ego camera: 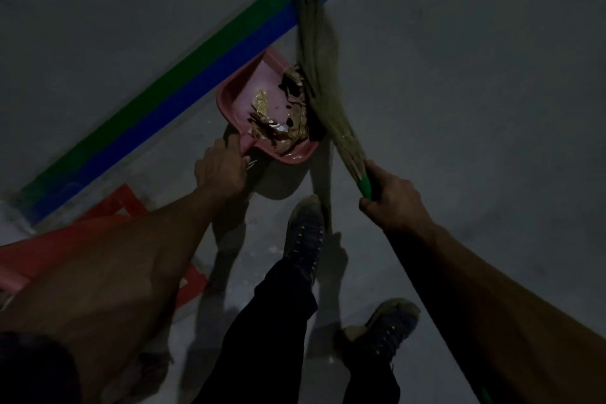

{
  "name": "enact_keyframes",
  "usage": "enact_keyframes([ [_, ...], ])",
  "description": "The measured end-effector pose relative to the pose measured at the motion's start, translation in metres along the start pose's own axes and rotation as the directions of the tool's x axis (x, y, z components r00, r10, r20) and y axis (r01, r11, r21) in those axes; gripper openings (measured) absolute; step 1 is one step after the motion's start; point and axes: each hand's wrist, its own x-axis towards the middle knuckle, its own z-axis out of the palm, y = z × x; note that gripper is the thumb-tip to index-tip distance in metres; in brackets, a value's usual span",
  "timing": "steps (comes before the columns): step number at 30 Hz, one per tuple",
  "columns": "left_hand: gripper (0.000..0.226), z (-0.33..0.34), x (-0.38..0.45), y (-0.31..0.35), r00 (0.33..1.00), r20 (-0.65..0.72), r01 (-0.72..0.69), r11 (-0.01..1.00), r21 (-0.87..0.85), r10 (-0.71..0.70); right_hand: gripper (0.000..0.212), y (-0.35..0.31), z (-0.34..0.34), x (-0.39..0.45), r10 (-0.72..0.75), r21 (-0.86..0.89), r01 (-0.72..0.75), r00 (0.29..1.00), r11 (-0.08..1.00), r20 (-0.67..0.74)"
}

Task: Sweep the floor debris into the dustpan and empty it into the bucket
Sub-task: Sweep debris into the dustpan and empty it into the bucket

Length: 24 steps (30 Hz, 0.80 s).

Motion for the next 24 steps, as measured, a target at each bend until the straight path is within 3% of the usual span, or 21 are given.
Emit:
enact_keyframes([
  [4,0.037,0.003,-0.001,0.001,1.0,-0.011,-0.013,1.0,-0.022,0.013,0.08,-0.002,0.021,-0.019,-0.065,-0.012,0.066,0.995,0.998,0.072],
  [10,0.035,0.009,-0.025,-0.001,0.992,-0.087,-0.095,0.994,-0.058,0.089,0.078,-0.006,0.026,-0.048,-0.108,0.0,0.108,0.994,0.994,0.025],
  [13,0.039,0.004,-0.052,-0.004,0.991,-0.119,-0.064,0.994,-0.089,0.053,0.08,-0.009,0.016,-0.071,-0.109,-0.002,0.109,0.994,0.994,0.017],
  [19,0.045,-0.021,-0.145,-0.002,0.985,-0.174,-0.018,0.989,-0.147,-0.008,0.079,-0.022,-0.01,-0.156,-0.127,-0.039,0.128,0.992,0.991,0.017],
  [24,0.047,-0.035,-0.252,-0.012,0.968,-0.237,0.015,0.96,-0.28,-0.084,0.078,-0.024,-0.021,-0.251,-0.227,-0.065,0.225,0.974,0.972,-0.01],
])
